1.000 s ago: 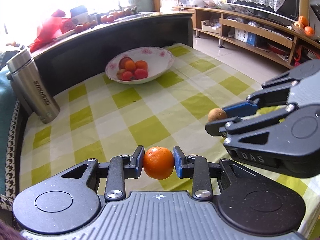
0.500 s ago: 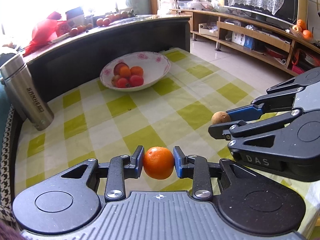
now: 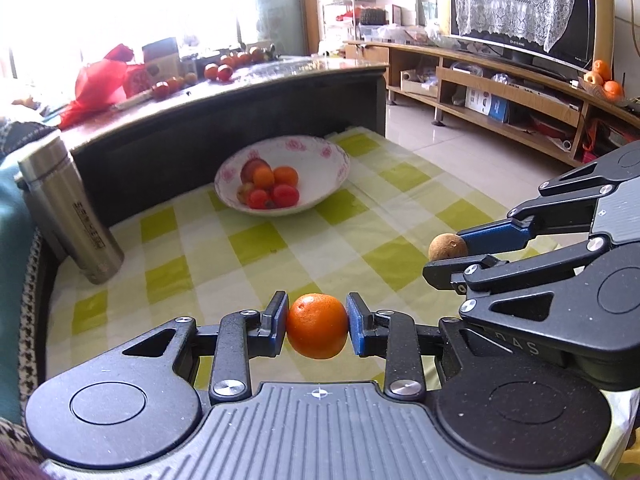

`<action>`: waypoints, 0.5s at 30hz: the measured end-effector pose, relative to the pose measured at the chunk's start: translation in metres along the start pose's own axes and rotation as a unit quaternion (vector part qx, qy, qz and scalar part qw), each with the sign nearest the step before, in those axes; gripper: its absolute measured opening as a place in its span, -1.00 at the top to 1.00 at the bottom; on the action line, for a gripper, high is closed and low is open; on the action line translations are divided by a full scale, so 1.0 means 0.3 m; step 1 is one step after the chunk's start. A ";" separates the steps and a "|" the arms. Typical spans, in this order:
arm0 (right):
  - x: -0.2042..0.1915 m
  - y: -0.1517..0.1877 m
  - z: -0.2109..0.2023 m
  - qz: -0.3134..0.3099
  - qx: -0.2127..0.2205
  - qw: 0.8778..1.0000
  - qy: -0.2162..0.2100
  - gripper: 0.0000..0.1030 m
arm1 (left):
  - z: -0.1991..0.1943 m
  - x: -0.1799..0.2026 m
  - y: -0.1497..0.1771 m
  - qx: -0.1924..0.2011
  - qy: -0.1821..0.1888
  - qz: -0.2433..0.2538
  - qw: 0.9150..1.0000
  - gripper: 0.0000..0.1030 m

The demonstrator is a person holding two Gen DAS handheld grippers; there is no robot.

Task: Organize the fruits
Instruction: 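Lift both held fruits and carry them toward the white floral bowl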

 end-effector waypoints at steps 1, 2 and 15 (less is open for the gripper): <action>0.008 -0.012 -0.006 -0.003 0.003 1.000 0.002 0.39 | -0.003 -0.001 -0.015 0.004 -0.001 -0.001 1.000 0.24; 0.018 -0.026 -0.009 -0.005 0.007 1.000 0.004 0.39 | -0.005 -0.003 -0.033 0.008 -0.001 -0.003 1.000 0.24; 0.169 -0.237 0.195 0.008 0.024 1.000 -0.013 0.39 | 0.190 -0.076 -0.265 0.002 -0.008 -0.035 0.999 0.24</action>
Point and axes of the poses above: each gripper's, at about its wrist camera, not at the fingertips, and z roughly the way its jaws point, x to its right, y to its underside, the point moved 5 cm from there along z, roughly the way its jaws point, and after that the axes turned 7 degrees about -z, right-handed, at the moved point
